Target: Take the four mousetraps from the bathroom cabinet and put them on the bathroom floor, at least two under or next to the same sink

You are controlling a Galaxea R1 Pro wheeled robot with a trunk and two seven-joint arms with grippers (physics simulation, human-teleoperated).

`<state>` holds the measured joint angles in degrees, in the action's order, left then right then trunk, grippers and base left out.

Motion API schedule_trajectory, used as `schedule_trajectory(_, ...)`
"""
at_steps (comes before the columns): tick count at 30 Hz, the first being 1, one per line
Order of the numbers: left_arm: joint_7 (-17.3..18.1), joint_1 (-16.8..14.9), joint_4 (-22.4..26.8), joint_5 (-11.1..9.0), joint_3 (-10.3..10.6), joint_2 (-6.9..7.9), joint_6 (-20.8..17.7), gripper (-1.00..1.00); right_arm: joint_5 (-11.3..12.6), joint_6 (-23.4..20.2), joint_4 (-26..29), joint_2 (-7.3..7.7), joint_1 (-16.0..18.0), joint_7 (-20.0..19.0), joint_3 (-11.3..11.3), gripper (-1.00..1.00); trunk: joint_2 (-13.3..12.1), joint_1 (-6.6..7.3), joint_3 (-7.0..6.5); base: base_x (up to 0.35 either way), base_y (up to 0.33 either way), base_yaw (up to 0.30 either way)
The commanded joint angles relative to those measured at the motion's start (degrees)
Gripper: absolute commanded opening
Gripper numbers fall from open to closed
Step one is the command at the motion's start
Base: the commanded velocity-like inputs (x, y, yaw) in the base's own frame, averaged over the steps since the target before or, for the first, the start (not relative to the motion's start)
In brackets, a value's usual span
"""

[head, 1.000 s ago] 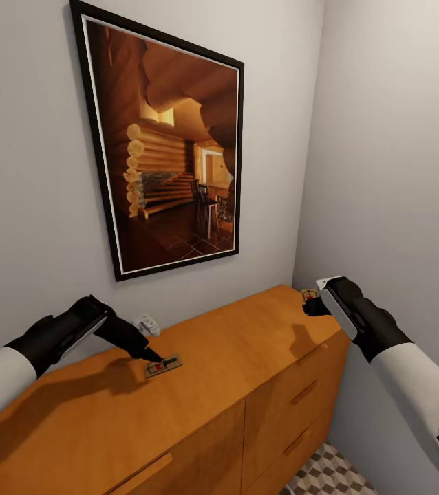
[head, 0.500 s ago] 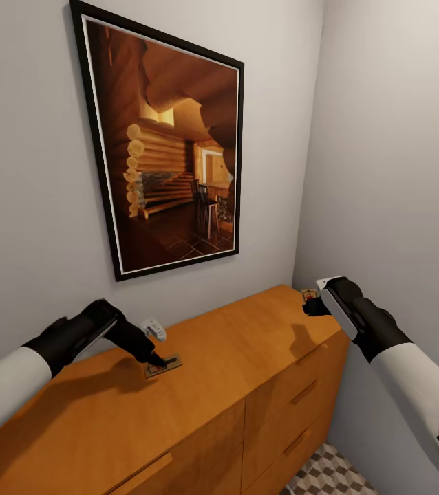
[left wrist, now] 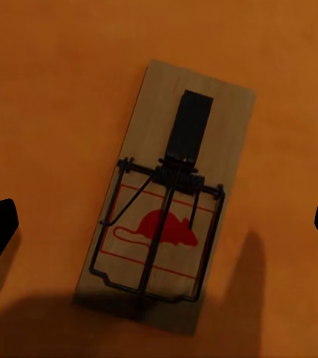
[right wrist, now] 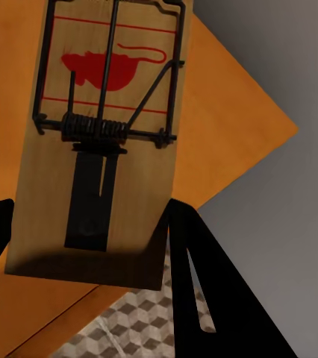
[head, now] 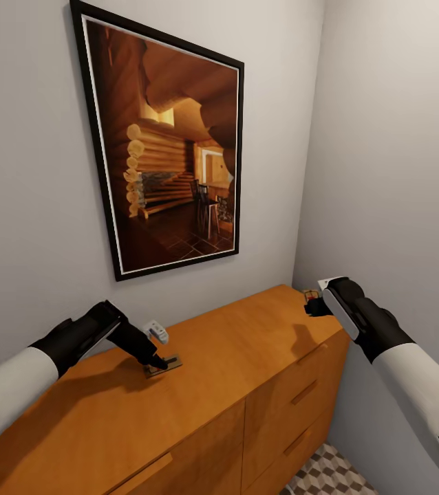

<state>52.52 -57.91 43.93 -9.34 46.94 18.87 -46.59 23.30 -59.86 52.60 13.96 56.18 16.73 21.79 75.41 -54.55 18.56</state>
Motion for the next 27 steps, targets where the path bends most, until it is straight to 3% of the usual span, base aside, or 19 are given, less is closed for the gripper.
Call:
schedule_trajectory(1,-0.2,-0.1,0.0,-0.6,0.3,0.06,-0.4,1.0,0.8,-0.1,0.0,0.07,0.1,0.6,0.2,-1.0,0.1,0.0,0.08,0.0,0.0,0.0)
schedule_trajectory(11,-0.2,-0.1,-1.4,-0.6,0.3,-0.03,-0.1,1.0,0.8,-0.1,0.0,0.1,0.1,0.6,0.2,-1.0,0.1,0.0,0.08,0.0,0.0,0.0)
schedule_trajectory(21,-0.2,-0.1,-5.7,-0.6,0.2,-0.73,4.6,1.0,0.8,-0.1,0.0,0.1,0.1,0.6,0.3,-1.0,0.1,0.0,0.08,0.0,0.0,0.0)
schedule_trajectory(27,-0.2,-0.1,-7.2,-0.6,0.2,-1.4,5.3,1.0,0.8,-0.1,0.0,0.1,0.1,0.6,0.3,-1.0,0.1,0.0,0.08,0.0,0.0,0.0)
